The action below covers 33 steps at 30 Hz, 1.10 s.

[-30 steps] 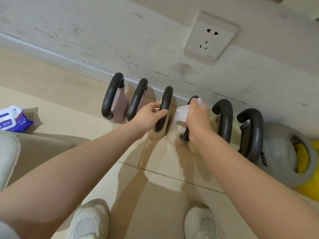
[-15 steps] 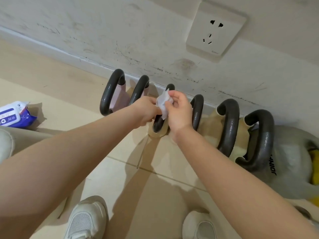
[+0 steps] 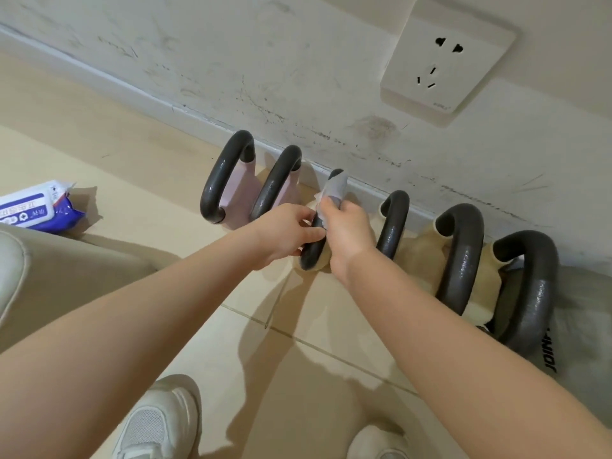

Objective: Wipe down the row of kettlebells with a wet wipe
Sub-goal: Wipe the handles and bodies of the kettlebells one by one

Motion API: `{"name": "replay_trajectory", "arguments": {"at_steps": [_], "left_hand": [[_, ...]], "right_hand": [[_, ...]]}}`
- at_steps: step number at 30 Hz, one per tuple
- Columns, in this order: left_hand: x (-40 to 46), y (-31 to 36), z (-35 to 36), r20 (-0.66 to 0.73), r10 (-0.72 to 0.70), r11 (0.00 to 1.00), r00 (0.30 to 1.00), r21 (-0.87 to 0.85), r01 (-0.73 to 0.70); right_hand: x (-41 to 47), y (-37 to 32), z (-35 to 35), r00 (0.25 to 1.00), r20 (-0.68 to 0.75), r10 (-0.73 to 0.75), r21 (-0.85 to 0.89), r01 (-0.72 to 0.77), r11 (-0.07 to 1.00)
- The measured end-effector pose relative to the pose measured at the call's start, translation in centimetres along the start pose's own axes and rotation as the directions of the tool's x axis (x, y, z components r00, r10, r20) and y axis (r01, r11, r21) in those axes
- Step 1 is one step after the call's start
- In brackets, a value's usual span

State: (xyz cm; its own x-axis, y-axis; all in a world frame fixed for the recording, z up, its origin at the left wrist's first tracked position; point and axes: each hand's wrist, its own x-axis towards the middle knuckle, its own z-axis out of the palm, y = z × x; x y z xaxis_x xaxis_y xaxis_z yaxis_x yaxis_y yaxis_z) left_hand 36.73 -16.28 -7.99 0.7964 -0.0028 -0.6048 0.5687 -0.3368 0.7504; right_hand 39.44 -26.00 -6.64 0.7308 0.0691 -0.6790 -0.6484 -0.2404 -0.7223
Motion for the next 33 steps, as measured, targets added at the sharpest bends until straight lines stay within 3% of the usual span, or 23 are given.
{"name": "replay_trajectory", "arguments": {"at_steps": [2,6,11,12,15,17,21,26,27,29,31,33], "left_hand": [[-0.4,-0.5,-0.1,-0.040,0.046,0.998,0.998,0.034,-0.045],[-0.9,-1.3,0.2,-0.069,0.057,0.997,0.996,-0.047,-0.060],[-1.2,-2.0,0.4,-0.033,0.107,0.991,0.994,-0.079,-0.110],[-1.3,-2.2,0.6,-0.031,0.104,0.989,0.994,-0.102,-0.106],[-1.7,-2.7,1.2,-0.033,0.089,0.984,0.995,-0.151,-0.093],[-2.0,-2.8,1.4,-0.031,0.102,0.985,0.994,-0.135,-0.106],[-2.4,-3.2,1.4,-0.048,0.130,0.986,0.990,-0.097,-0.134],[-2.4,-2.9,1.5,-0.067,0.151,0.986,0.986,-0.065,-0.155],[-2.4,-2.8,1.4,-0.074,0.147,0.987,0.986,-0.053,-0.151],[-2.2,-2.7,1.3,-0.094,0.144,0.988,0.985,-0.039,-0.148],[-2.2,-2.7,1.6,-0.117,0.144,0.988,0.983,-0.047,-0.150],[-2.1,-2.3,2.1,-0.170,0.138,0.988,0.976,-0.038,-0.147]], "right_hand": [[-0.3,0.8,0.2,0.999,0.029,-0.033,-0.013,0.033,0.999],[2.5,-0.7,1.2,0.982,-0.148,-0.114,0.003,0.116,0.993],[4.1,0.3,-0.2,0.950,-0.020,-0.311,-0.238,0.298,0.924],[4.9,0.3,-0.8,0.955,-0.018,-0.295,-0.217,0.284,0.934],[7.5,-0.9,-1.4,1.000,0.019,0.019,0.014,-0.019,1.000],[9.1,-0.9,-1.8,0.993,0.054,0.105,0.069,-0.108,0.992],[9.5,-0.8,-1.7,0.993,0.080,0.091,-0.096,-0.083,0.992],[9.1,-0.9,-0.8,0.999,-0.045,-0.026,-0.194,0.017,0.981],[8.6,-1.0,-0.7,0.991,-0.038,-0.127,-0.281,0.112,0.953],[7.5,-1.5,-0.9,0.917,0.079,-0.390,-0.489,0.377,0.787],[6.4,-2.0,-1.4,0.818,0.266,-0.510,-0.677,0.535,0.505],[6.1,-2.2,-2.1,0.699,0.467,-0.541,-0.784,0.610,0.112]]}}
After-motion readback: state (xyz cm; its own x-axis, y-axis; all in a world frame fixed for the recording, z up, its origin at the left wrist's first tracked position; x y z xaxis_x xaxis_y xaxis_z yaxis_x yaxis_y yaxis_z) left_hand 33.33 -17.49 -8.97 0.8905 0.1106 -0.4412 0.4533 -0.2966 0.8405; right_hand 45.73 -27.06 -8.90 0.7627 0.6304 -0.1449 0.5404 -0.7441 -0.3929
